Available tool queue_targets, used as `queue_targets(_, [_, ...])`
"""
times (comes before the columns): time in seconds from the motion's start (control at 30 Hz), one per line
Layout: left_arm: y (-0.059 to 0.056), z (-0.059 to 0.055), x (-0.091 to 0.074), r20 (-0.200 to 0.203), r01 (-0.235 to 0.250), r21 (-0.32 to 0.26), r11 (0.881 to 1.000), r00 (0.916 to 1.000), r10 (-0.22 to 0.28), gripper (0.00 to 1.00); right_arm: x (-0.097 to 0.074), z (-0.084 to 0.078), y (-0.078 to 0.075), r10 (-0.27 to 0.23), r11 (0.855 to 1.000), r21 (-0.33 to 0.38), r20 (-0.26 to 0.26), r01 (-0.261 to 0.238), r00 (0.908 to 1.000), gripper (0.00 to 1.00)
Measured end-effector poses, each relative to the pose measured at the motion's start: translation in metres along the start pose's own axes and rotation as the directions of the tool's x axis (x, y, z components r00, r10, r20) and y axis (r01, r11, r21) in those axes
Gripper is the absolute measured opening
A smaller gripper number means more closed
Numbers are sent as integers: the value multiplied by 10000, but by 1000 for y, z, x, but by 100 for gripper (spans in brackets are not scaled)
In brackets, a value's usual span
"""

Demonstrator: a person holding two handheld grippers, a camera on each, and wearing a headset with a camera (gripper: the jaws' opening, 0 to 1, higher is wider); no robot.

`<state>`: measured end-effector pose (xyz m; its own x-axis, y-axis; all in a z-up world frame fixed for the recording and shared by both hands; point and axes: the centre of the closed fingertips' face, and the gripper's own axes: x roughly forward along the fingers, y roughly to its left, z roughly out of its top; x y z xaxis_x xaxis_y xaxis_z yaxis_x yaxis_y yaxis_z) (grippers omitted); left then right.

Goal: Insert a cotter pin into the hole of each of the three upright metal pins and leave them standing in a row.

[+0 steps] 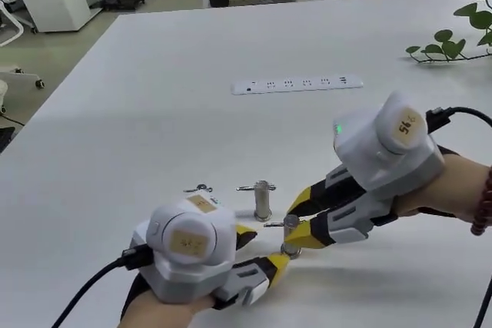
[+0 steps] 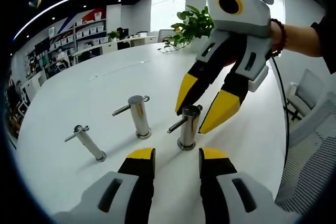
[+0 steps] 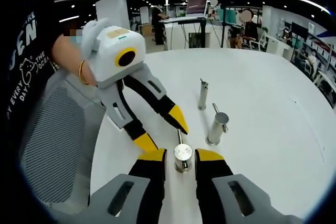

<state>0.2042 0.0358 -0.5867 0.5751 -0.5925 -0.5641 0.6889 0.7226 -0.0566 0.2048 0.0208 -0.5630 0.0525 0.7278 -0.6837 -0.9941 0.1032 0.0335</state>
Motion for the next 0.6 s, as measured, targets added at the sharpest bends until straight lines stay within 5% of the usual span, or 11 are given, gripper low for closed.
queue_targets(0.6, [0,2,-20,149,-147,-200,9997,9998,150,34,2,3,-2,3,10000,-39,-87,-3,10000,9])
